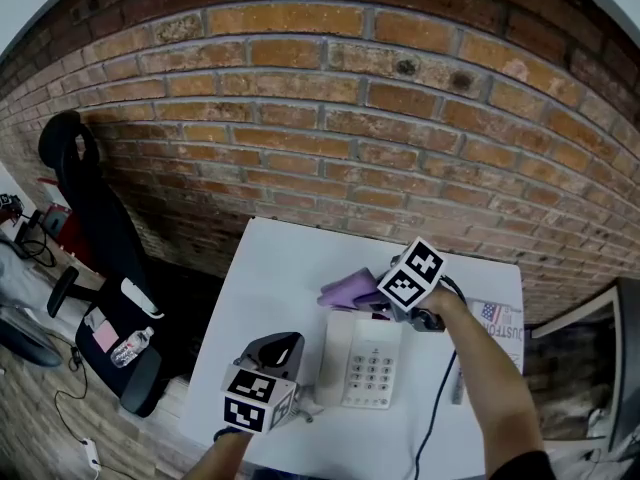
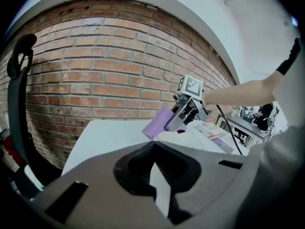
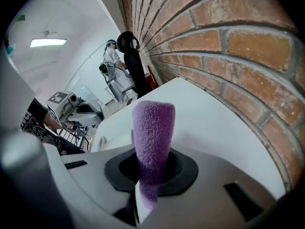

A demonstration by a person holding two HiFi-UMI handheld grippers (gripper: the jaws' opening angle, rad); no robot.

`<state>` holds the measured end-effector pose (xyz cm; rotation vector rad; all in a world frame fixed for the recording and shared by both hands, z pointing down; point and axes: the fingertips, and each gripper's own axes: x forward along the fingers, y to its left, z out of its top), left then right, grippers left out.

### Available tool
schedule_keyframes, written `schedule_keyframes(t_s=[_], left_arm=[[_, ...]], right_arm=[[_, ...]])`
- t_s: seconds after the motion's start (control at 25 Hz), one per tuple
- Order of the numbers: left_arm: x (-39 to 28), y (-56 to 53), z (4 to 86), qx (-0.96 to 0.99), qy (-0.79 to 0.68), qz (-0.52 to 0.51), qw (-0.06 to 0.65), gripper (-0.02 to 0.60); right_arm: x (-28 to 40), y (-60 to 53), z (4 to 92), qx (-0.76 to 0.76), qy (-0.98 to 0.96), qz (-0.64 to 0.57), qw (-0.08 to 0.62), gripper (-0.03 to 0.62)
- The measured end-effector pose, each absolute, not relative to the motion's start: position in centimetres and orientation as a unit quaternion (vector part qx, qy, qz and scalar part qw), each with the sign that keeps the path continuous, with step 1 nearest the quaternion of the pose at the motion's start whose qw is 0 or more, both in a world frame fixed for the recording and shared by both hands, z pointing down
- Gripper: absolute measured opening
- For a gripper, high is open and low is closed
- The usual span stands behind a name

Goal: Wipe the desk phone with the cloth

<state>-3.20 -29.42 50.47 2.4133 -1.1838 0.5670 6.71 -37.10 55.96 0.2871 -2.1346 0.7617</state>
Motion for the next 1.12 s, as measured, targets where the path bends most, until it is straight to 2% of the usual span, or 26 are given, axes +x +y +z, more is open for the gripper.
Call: schedule_keyframes(t_s=[0.56, 0.84, 1.12], left_arm=[[-1.4, -29.4, 49.8, 0.870, -0.407, 0.203, 0.189, 0.005], [-0.7, -28.8, 47.6, 0.884, -0.392, 0.187, 0.172, 0.005], [-1.3, -27.2, 44.6, 0.896, -0.384, 0.164, 0.151, 0.005]], right_arm=[[14.5, -36.2, 56.1, 0.207, -0.836, 0.322, 0.394, 0.044], [17.2, -35.8, 50.7, 0.358, -0.842, 0.276, 0.293, 0.044], [18.2, -29.7, 44.4, 0.471, -0.830, 0.216, 0.205, 0.044]])
